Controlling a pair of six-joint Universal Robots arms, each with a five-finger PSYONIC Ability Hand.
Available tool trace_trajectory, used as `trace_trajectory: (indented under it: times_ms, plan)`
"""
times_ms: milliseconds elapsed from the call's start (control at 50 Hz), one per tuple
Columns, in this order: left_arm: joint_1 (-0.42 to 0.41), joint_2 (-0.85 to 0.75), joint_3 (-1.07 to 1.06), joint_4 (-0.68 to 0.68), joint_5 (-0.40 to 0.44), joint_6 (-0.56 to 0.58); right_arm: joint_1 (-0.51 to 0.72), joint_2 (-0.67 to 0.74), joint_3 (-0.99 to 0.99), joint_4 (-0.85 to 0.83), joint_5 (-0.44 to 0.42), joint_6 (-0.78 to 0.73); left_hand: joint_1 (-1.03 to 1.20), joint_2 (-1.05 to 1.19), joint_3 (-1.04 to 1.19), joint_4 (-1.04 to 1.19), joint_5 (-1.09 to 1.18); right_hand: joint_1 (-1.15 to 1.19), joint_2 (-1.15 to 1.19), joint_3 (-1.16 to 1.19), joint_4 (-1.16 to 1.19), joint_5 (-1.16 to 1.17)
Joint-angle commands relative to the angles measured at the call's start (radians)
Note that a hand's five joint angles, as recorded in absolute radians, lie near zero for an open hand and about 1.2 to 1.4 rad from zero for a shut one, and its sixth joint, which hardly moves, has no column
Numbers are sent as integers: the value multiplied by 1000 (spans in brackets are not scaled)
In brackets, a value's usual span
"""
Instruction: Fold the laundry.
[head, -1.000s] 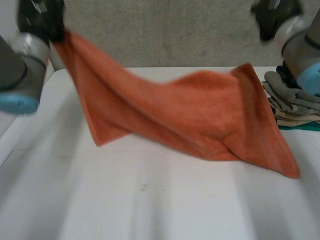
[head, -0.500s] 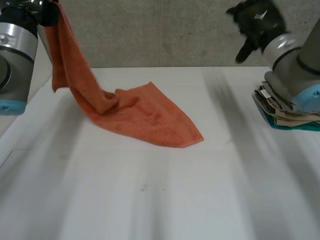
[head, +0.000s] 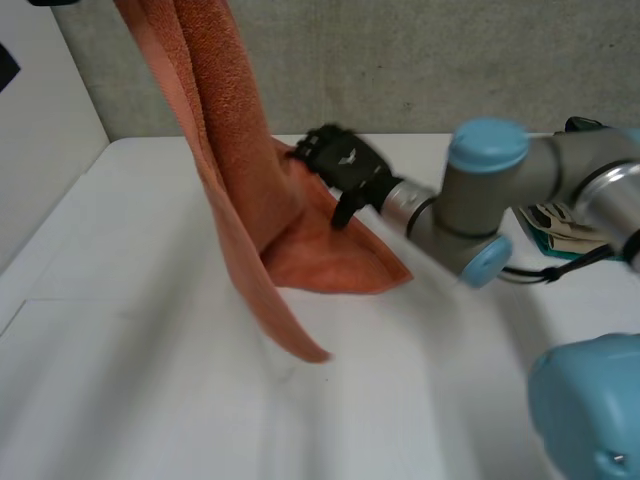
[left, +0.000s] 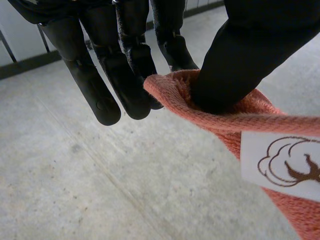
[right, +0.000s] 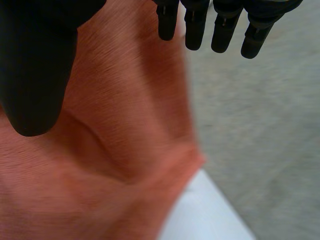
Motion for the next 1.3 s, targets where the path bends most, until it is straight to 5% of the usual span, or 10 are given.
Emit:
trace_trajectory:
  times_ms: [20,60,120,240,360,520,600,960,1040,1300]
  plan:
    - [7,115,-66,23,0,-99,49,151,-88,7,6,-2,237,195,201,191,242,-51,-39,-34,-33,-43]
    - [10,126,-75,34,1,-116,50,163,-108,7,13,-2,237,195,201,191,242,128,140,145,146,136]
    - [14,134,-87,55,0,-136,49,168,-145,1,35,-3,237,195,201,191,242,1167,1180,1185,1185,1176]
    - [39,118,-95,74,-2,-138,35,73,-234,-15,339,-46,237,195,201,191,242,1170,1183,1188,1188,1179]
    - [135,49,-93,77,-8,-138,-29,-106,-177,19,418,-95,237,195,201,191,242,1170,1183,1188,1188,1179]
    - [211,-21,-101,61,-6,-141,-117,-421,151,143,292,-127,237,195,201,191,242,1122,1134,1140,1140,1131]
    - [189,-12,-92,41,-5,-143,-109,-424,226,137,111,-120,237,195,201,191,242,-51,-39,-34,-33,-43]
    - [143,134,-20,-19,-2,-238,101,111,-69,151,-58,-126,237,195,201,191,242,-51,-39,-34,-33,-43]
    - [145,134,-29,-19,1,-238,112,178,-195,99,40,-121,237,195,201,191,242,1164,1177,1182,1182,1173]
    - [163,14,-23,-9,-14,-228,23,-117,-229,18,468,-140,237,195,201,191,242,1170,1183,1188,1188,1179]
